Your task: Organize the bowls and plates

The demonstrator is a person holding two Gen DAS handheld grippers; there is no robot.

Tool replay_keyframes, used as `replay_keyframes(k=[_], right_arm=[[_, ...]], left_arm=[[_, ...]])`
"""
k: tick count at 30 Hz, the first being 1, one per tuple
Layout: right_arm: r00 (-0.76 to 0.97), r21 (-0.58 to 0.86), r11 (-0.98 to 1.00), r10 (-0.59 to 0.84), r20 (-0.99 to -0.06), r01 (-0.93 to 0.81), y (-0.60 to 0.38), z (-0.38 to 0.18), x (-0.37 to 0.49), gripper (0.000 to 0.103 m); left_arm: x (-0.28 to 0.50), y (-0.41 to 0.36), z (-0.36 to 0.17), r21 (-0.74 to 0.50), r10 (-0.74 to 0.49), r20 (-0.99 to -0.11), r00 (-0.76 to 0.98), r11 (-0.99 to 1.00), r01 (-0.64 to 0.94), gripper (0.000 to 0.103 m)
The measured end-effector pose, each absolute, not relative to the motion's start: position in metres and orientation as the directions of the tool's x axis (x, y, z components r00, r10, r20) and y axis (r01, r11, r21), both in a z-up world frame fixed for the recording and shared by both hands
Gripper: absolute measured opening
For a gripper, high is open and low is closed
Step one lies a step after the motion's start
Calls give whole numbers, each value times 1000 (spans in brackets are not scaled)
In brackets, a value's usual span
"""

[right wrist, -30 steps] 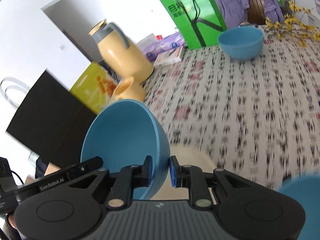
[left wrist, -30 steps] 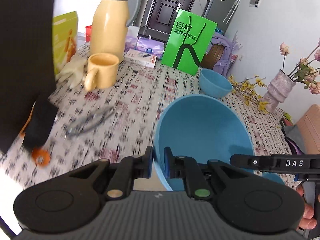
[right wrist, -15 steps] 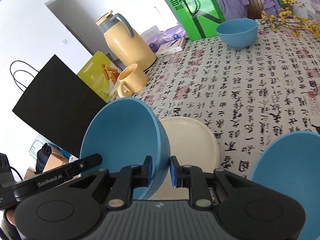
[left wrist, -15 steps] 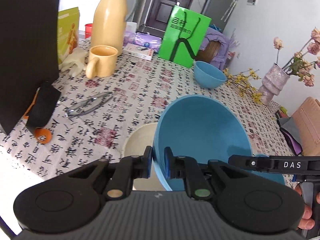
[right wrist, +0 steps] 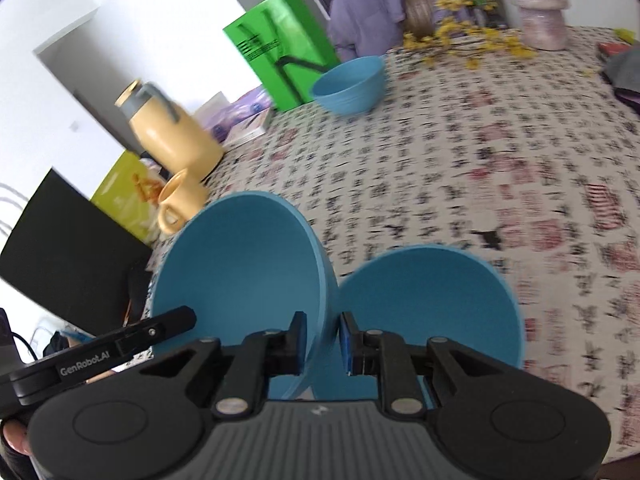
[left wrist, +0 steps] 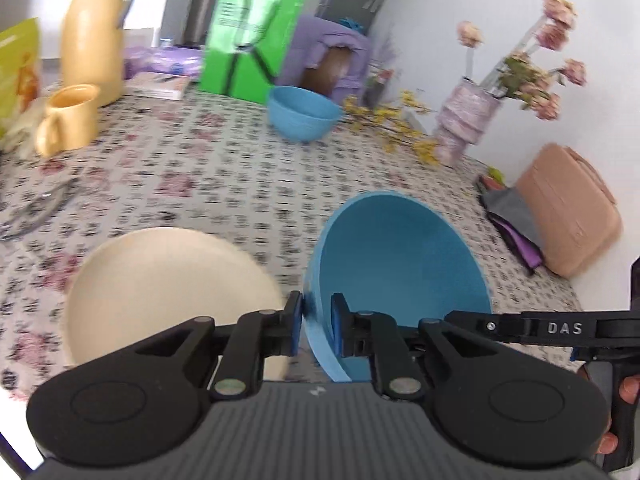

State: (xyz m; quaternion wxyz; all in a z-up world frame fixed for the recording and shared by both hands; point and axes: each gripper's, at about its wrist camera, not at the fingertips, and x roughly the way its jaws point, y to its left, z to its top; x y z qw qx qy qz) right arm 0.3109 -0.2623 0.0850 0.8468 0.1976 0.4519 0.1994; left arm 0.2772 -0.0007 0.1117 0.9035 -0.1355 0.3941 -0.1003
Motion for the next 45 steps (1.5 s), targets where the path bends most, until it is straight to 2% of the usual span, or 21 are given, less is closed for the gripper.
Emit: replay_keyframes(k=[8,11,14,25,35,37,40,45], right_arm=[[535,489,865,469,-703,-115,-301,84,311,20],[547,440,888,438,-714,-136,-303,82,308,28],[566,367,913,400,-721,-177,-296,84,304,32],[564,343,924,376,-735,-170,-308,75,303,32],[576,328,932,355,-736,-154,-318,72,300,35],[578,305,939,339,-742,-158,-318,72,300,39],[594,270,950,309,-743,-155,-320,72,299,39],[608,286,942,332,-721,-175,-321,79,303,40]], left_arm=[[286,-44,105,-332,-343,-709,617,933,136,15],[287,-52,96,-338,-356,-730,583,930,145,15],[287,-57,90,-326,-351,-745,567,933,149,15],[292,-72,72,-306,-365,-779,510,931,200,17],[291,-70,74,-303,-378,-762,526,926,226,20],[289,-69,75,-303,-380,-758,530,925,229,22],[287,-67,78,-289,-375,-750,545,927,241,26],[294,-56,87,-265,-357,-722,592,934,240,41]])
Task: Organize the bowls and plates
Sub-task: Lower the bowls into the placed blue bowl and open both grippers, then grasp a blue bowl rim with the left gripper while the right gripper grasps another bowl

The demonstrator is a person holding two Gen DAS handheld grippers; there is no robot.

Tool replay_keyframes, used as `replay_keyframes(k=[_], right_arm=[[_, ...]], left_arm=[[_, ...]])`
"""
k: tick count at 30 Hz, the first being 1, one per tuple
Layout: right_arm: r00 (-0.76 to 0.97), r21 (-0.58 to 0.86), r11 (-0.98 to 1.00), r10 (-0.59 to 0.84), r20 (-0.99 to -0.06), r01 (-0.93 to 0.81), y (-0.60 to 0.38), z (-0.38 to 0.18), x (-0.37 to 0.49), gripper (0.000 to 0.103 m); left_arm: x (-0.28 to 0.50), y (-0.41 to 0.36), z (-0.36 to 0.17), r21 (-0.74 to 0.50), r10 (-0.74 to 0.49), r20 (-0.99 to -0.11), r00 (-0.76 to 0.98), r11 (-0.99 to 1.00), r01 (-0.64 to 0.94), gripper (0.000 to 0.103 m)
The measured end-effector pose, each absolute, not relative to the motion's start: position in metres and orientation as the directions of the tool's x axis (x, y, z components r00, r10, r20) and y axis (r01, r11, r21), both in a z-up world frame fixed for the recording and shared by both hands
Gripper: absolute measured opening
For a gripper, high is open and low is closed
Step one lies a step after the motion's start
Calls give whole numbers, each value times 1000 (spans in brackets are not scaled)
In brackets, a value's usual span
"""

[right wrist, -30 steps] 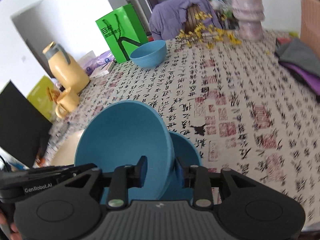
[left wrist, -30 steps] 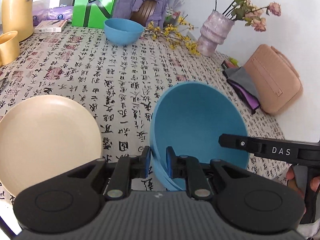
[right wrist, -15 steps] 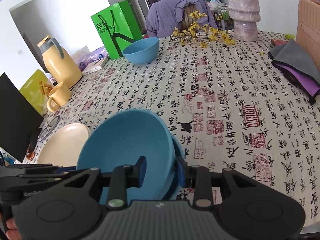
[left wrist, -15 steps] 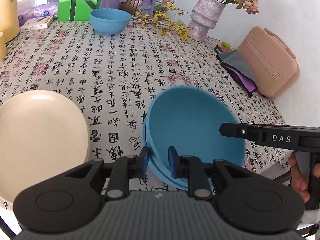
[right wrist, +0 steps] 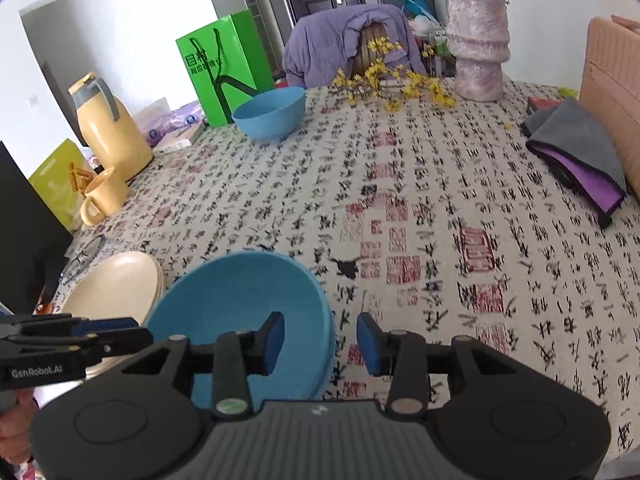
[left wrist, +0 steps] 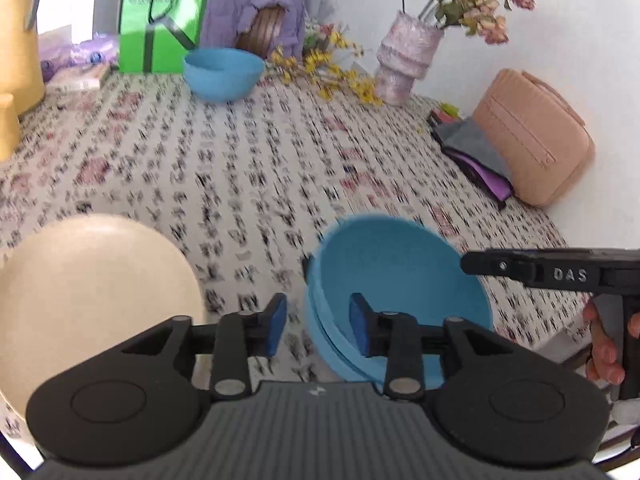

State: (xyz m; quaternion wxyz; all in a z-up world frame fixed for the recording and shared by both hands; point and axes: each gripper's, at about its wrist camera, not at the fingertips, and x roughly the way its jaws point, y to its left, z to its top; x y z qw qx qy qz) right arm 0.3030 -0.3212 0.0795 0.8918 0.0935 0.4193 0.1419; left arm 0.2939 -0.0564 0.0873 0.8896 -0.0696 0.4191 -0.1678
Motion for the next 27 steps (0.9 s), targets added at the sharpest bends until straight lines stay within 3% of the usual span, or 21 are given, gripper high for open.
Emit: replay_keyframes(k=[7,16,19,25,27], right_arm=[[612,332,918,393,-686,-218,-312,96,362,47],[579,298,906,423,-697,-302,-281,115,535,58],[565,276,907,415,-713,-318,-270,105,602,59],[529,373,877,480,-700,-303,-251,71,710,58],[521,395,867,498,-693,-304,-242,60,733,57]], left_arm=[[351,-30,105,-251,-311,-706,636,950,185,48],[497,-10,121,-200,-286,-704,651,958,204,77],[556,-5,113,-205,-258,-715,650,966,157,79],[664,5,82,-213,-196,-741,642,976,51,80],[691,9,68,-217,-171,-746,643,976,8,75]])
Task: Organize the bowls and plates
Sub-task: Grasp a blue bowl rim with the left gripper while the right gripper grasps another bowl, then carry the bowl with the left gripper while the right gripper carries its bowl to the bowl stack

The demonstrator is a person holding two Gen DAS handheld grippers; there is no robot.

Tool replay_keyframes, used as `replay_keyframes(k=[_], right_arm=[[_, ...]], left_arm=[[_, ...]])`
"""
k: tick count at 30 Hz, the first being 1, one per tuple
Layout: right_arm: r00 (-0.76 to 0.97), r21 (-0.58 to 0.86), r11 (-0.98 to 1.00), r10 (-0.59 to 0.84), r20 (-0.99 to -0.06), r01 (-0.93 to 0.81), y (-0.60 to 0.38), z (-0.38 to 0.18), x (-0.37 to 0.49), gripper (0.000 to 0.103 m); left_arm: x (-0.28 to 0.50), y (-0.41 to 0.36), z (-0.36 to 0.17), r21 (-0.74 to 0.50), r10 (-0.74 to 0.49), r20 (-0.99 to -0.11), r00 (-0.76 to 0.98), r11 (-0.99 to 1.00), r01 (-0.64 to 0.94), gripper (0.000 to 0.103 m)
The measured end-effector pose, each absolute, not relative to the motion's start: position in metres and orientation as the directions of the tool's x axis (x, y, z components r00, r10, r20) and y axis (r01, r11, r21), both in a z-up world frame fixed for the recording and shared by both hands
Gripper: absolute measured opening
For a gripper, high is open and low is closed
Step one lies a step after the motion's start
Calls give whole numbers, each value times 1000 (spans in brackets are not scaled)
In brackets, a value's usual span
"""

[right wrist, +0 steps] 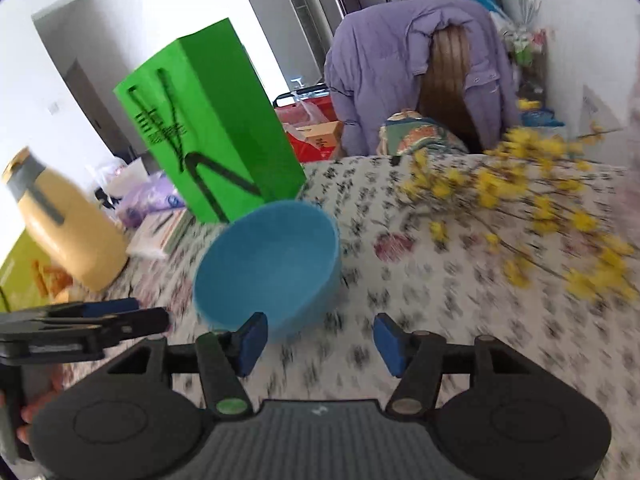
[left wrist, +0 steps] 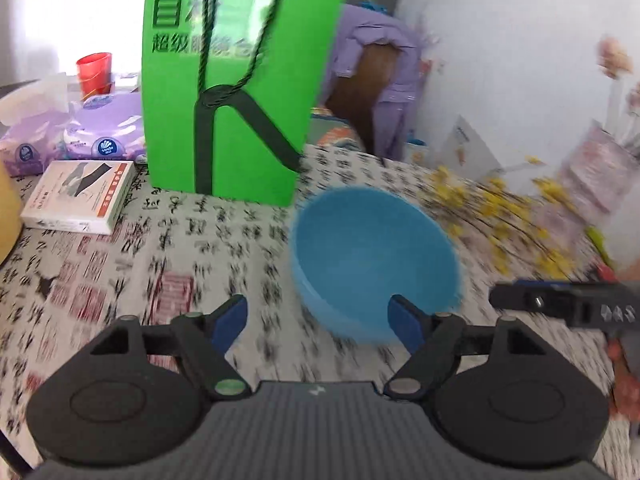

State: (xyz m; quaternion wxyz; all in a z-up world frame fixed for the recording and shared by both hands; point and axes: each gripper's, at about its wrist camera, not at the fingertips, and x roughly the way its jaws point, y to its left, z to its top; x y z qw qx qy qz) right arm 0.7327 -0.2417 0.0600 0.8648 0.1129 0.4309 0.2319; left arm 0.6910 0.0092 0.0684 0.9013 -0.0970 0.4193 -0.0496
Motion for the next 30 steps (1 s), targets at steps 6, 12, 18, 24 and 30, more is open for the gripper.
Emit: replay_keyframes(k=[6,12,18,24,30], right_arm=[[493,390,859,511,-704,-332,-218,31,762,32],[505,414,860,510,-696,-297,-218,25,765,21],[536,389,879,476,-697,-275,-231,45,751,14],[568,360,896,444,-692,-261,-261,83,714,12],[594,334,909,415,-689,-248,-300,128,650,12]], left_arm=[[730,16,39,-309,-238,-758,607,951,-14,26],[732,11,35,-261,-195,-781,594,965,-26,18],[720,2,52,-272,-213,-775,595,962,-10,13],[685,-27,87,-278,-232,-763,604,960,19,13],[627,-65,129,-278,-261,-745,614,958,69,13]])
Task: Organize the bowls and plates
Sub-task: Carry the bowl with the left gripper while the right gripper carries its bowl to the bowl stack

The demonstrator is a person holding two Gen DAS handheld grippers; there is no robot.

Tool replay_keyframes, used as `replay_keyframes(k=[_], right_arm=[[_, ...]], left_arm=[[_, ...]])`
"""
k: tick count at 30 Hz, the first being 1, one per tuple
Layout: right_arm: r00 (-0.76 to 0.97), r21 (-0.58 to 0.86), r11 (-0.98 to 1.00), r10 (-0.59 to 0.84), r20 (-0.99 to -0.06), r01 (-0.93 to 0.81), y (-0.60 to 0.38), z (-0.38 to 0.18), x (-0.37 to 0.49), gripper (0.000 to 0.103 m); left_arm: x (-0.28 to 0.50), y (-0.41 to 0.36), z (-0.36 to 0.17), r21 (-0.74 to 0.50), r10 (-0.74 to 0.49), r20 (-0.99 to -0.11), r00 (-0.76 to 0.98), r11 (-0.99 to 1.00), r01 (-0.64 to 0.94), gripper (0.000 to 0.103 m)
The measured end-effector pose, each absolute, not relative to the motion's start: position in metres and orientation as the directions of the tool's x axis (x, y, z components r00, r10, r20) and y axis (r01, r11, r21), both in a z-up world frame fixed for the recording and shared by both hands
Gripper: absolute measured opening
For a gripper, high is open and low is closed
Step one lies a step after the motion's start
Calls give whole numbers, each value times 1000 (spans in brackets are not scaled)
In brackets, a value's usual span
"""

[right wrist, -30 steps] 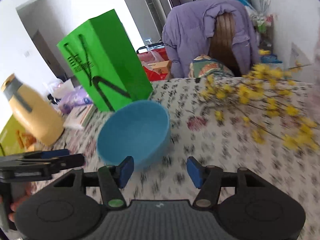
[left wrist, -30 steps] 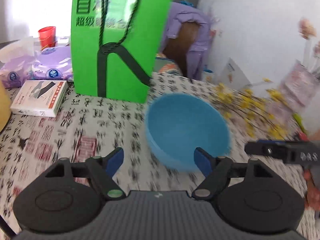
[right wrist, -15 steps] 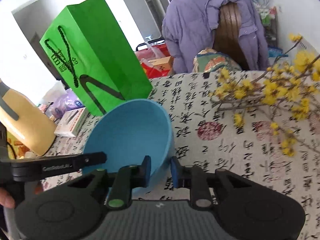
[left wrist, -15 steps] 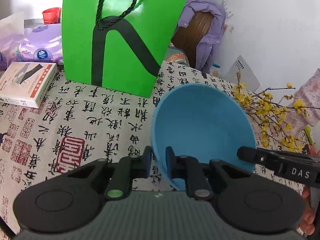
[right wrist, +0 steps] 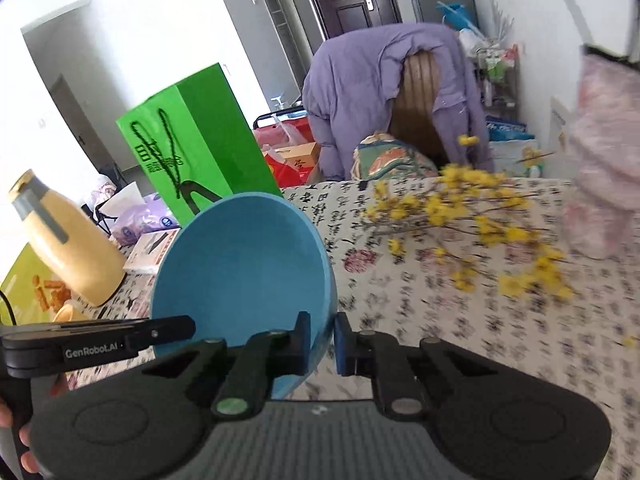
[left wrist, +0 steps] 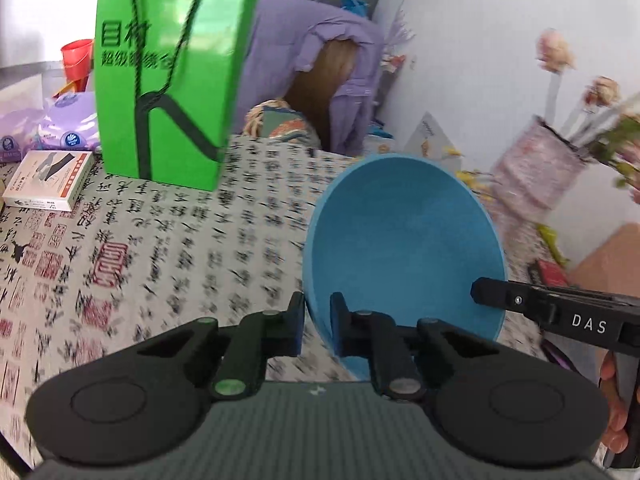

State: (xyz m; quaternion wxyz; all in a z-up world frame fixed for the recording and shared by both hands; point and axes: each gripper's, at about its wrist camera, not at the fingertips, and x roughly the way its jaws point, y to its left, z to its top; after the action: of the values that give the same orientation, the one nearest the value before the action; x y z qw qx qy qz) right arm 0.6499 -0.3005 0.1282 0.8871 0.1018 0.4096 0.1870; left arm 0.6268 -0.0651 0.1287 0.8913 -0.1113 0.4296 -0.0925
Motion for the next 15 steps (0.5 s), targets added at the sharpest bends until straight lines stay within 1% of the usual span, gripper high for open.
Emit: replay_keyframes(k=[7,15], right_arm=[[621,325,912,409,-669,-251,-338,164,561,12],[642,302,918,395,-657,-256,-360,184,460,12]], left_arm=[[541,-96,165,-262,-273,-729,628,958,113,14],[441,-120,184,-250,-279,-709,647,958,140,14]])
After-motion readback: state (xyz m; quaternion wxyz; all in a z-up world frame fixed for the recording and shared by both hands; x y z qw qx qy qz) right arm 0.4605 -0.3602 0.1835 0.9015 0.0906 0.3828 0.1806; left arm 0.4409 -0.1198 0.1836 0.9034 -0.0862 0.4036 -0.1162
